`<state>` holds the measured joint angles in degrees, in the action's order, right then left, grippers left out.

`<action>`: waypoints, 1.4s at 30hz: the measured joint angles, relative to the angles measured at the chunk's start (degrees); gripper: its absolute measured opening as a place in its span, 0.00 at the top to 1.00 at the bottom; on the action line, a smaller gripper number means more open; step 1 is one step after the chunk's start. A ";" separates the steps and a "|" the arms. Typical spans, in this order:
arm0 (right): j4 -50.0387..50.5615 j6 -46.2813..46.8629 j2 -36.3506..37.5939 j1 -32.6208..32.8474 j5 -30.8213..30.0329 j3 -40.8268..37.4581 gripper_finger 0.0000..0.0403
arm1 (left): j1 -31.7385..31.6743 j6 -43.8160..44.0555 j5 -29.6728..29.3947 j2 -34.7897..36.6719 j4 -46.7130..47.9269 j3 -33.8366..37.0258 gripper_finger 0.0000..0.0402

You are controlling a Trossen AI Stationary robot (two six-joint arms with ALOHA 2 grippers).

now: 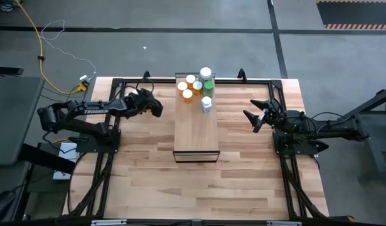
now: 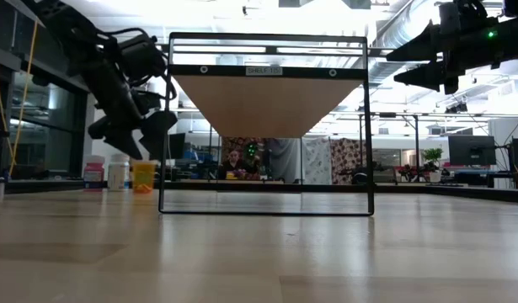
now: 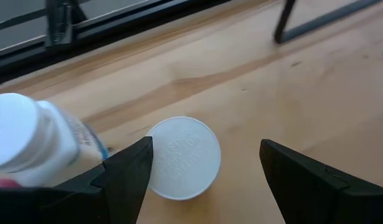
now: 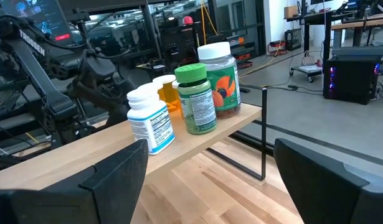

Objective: Pick and place medicine bottles onto shelf by color
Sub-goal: Put the yellow pill bottle on the shelf

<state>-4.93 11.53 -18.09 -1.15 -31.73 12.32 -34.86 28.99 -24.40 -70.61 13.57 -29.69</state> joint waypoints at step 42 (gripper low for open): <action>0.02 0.44 -0.02 0.00 0.00 0.00 0.16 | -3.68 0.87 1.51 -2.47 0.68 -1.51 0.29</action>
<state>-4.91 11.97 -18.11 -1.15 -31.73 12.32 -38.54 29.86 -22.90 -73.07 14.25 -31.20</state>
